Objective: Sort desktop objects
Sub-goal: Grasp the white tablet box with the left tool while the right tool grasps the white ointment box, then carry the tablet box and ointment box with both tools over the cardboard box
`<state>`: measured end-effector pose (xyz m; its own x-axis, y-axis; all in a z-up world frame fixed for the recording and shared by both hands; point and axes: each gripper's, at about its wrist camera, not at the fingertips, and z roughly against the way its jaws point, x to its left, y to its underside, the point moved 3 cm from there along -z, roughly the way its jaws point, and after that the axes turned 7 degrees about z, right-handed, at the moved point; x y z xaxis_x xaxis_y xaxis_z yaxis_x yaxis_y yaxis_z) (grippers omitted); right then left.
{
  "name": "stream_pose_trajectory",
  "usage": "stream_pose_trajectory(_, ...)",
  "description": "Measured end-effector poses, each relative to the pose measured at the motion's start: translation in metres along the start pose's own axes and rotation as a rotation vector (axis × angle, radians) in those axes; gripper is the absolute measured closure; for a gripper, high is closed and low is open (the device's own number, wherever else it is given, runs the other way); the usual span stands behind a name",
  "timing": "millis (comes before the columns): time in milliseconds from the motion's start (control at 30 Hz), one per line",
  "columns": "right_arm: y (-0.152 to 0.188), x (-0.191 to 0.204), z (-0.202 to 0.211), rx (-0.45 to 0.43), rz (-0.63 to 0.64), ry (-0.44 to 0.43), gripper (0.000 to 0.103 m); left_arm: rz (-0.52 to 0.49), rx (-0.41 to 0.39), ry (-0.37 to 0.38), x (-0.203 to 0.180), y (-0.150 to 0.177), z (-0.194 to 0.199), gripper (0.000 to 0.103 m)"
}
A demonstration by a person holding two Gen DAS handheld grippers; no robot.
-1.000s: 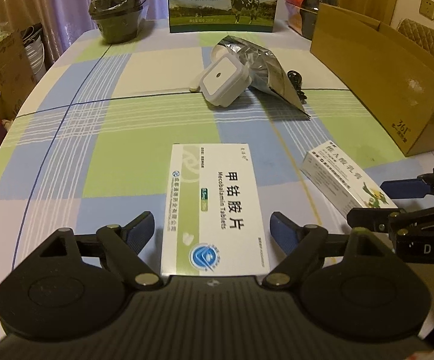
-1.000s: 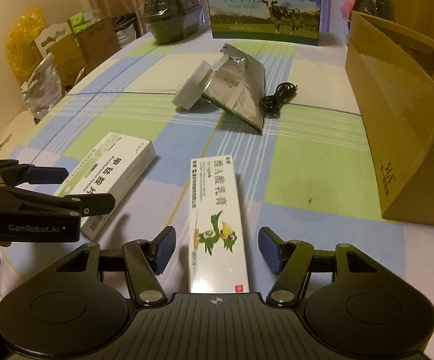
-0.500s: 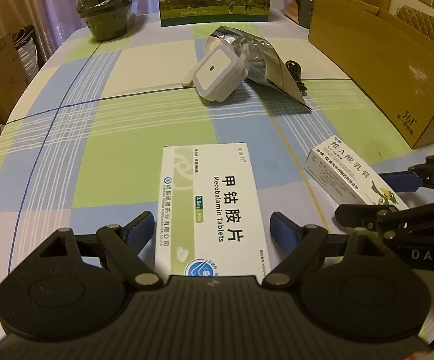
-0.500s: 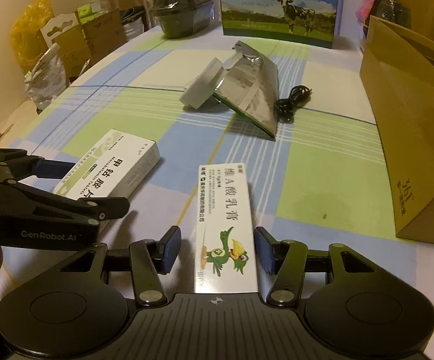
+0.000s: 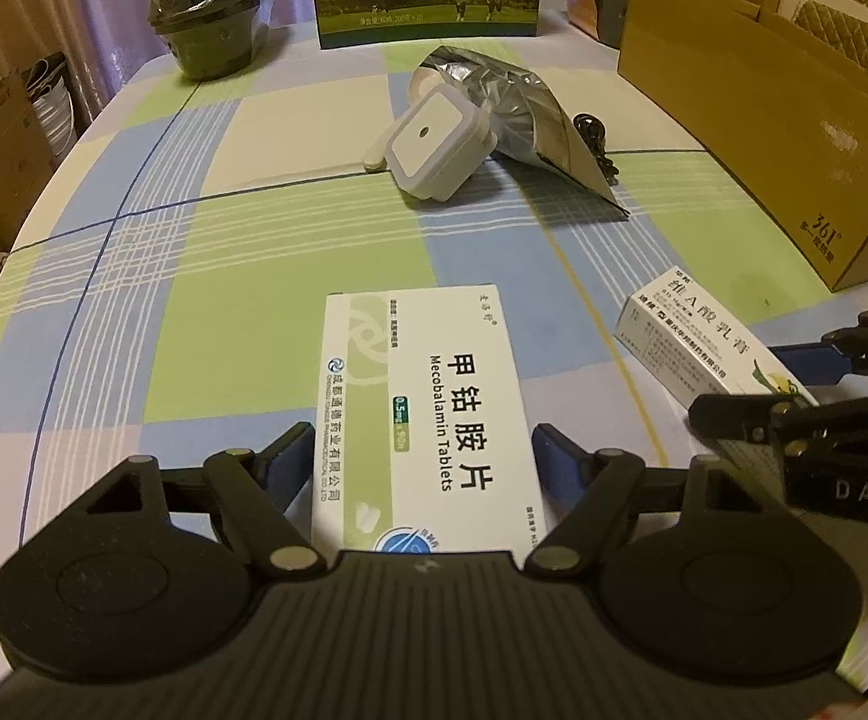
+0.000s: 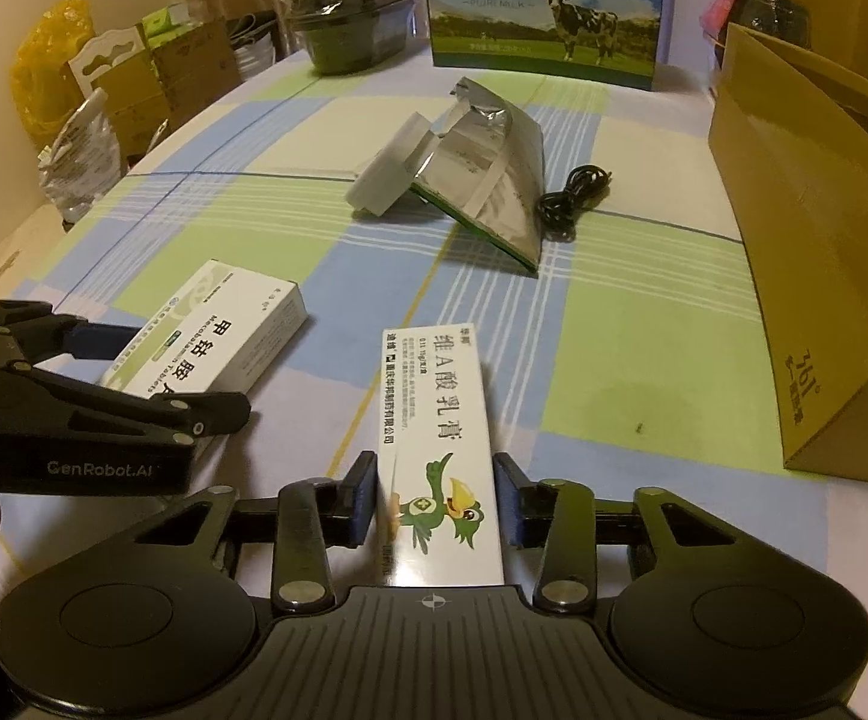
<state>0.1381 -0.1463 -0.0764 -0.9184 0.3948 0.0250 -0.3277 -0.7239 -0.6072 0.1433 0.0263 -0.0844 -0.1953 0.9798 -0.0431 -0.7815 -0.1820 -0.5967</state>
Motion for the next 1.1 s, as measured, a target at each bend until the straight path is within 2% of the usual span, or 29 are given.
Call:
stream_pose_trajectory(167,0.0,0.002,0.0,0.0,0.01,0.001,0.066,0.007,-0.002,0.004,0.001,0.0,0.001,0.034)
stream_pose_trajectory(800,-0.001,0.005,0.004,-0.012,0.001,0.017,0.068,-0.005,-0.005,0.026,-0.004,0.001,0.008,0.036)
stream_pose_trajectory(1100,-0.005,-0.001,0.013,-0.056,-0.028,0.04,0.068,0.004,-0.02,0.043,-0.005,-0.002,0.016,0.036)
